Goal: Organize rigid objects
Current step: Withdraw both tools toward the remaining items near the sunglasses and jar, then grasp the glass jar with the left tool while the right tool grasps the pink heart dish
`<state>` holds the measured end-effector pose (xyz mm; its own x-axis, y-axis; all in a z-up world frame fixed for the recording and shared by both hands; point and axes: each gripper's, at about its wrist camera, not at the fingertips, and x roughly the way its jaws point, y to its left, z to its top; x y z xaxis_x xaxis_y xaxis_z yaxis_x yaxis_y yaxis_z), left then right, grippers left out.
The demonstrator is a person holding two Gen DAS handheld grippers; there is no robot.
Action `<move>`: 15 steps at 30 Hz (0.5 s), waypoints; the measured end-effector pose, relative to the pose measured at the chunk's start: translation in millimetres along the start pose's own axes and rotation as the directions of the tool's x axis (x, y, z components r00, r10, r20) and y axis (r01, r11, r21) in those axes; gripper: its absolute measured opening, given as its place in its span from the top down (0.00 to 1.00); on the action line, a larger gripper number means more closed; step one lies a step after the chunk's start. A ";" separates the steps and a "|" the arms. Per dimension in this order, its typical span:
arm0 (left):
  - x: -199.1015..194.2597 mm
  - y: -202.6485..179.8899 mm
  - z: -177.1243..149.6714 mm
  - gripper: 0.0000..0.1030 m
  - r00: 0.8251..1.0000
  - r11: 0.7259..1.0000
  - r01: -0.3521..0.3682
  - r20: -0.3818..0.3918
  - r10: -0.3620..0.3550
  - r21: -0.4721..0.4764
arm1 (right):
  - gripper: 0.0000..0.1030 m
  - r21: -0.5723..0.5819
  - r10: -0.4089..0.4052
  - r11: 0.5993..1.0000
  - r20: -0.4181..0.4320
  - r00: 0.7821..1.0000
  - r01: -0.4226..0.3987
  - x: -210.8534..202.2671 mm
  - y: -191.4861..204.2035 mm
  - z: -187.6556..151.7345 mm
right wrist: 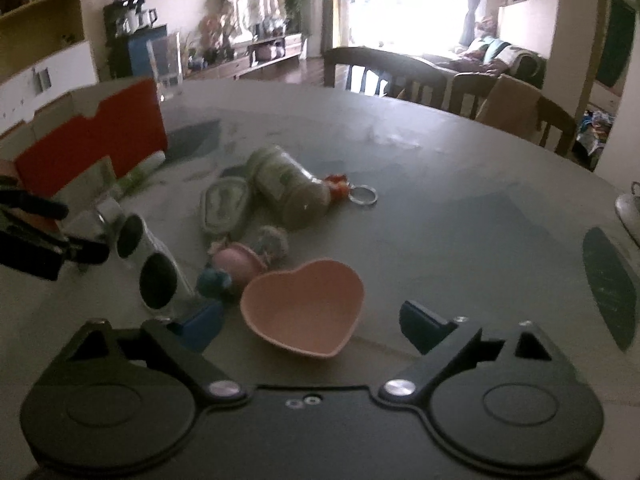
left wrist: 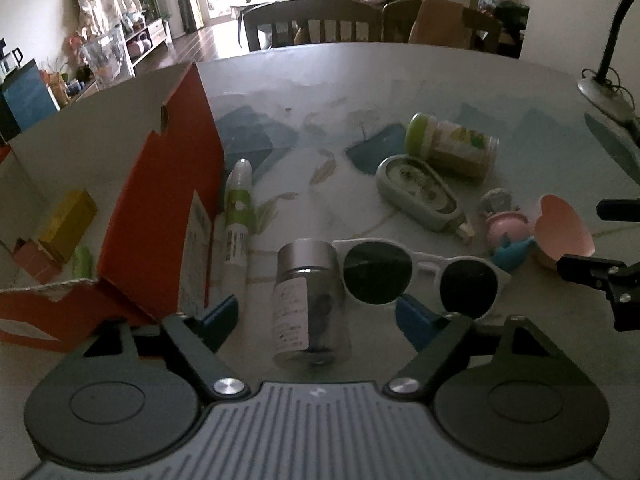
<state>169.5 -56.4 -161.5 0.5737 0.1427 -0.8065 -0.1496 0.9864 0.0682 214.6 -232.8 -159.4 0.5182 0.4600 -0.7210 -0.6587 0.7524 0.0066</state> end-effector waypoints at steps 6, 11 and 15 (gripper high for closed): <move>8.5 2.4 0.4 0.31 1.000 1.000 -0.008 -0.025 0.008 -0.015 | 0.18 -0.032 0.014 0.999 -0.022 1.000 -0.015 12.0 -1.5 2.0; 11.7 2.5 -0.9 0.38 0.999 1.000 -0.018 -0.032 0.018 -0.012 | 0.24 -0.047 0.024 0.999 -0.033 0.999 -0.026 18.0 -0.5 2.9; 12.5 3.4 -0.6 0.61 0.999 0.999 -0.032 -0.039 0.032 -0.017 | 0.28 -0.049 0.031 0.998 -0.040 0.999 -0.033 20.2 -1.1 3.0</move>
<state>175.7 -51.2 -171.6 0.5372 0.1706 -0.8260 -0.1815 0.9798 0.0843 227.4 -223.0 -171.9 0.4754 0.4639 -0.7475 -0.7014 0.7128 -0.0037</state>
